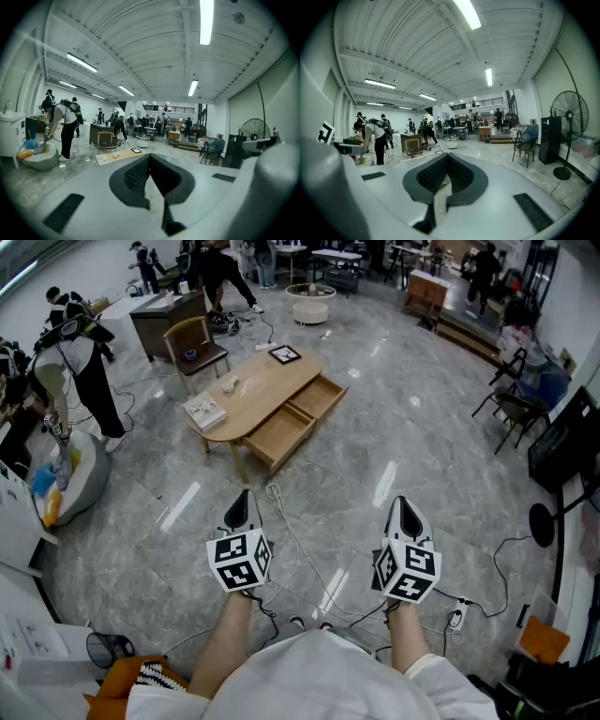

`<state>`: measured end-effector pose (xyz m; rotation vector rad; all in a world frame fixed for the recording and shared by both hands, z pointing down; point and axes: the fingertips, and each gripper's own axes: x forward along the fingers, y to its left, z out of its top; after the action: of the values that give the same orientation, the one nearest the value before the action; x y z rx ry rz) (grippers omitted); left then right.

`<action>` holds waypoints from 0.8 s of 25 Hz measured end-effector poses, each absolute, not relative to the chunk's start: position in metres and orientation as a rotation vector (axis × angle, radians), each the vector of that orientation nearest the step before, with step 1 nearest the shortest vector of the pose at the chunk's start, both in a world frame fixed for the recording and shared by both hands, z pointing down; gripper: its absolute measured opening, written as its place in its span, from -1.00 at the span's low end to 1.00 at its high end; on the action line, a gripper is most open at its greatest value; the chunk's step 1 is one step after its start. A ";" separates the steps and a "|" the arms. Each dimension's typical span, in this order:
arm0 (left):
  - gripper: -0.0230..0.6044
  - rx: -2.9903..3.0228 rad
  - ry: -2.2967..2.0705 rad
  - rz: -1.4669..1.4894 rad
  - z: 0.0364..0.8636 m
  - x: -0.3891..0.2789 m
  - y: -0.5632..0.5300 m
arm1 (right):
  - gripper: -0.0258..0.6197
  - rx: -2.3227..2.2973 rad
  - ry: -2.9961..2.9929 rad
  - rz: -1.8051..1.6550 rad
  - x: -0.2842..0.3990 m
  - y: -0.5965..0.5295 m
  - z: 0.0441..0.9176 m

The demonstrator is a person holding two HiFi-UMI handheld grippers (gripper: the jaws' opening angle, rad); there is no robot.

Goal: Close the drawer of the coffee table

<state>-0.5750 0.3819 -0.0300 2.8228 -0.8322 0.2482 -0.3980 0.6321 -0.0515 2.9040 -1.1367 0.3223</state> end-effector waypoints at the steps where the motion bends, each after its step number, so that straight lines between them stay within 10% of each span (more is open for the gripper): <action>1: -0.94 2.824 -0.830 0.247 -0.030 -0.575 0.383 | -0.92 2.902 -1.138 0.318 -0.399 0.632 -0.052; 20: -0.93 2.834 -0.788 0.243 -0.037 -0.560 0.401 | -0.92 2.947 -1.206 0.245 -0.392 0.638 -0.062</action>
<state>-0.5598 0.4010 -0.0372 2.8336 -0.7883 0.2431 -0.3919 0.6383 -0.0618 2.9475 -1.2061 0.2448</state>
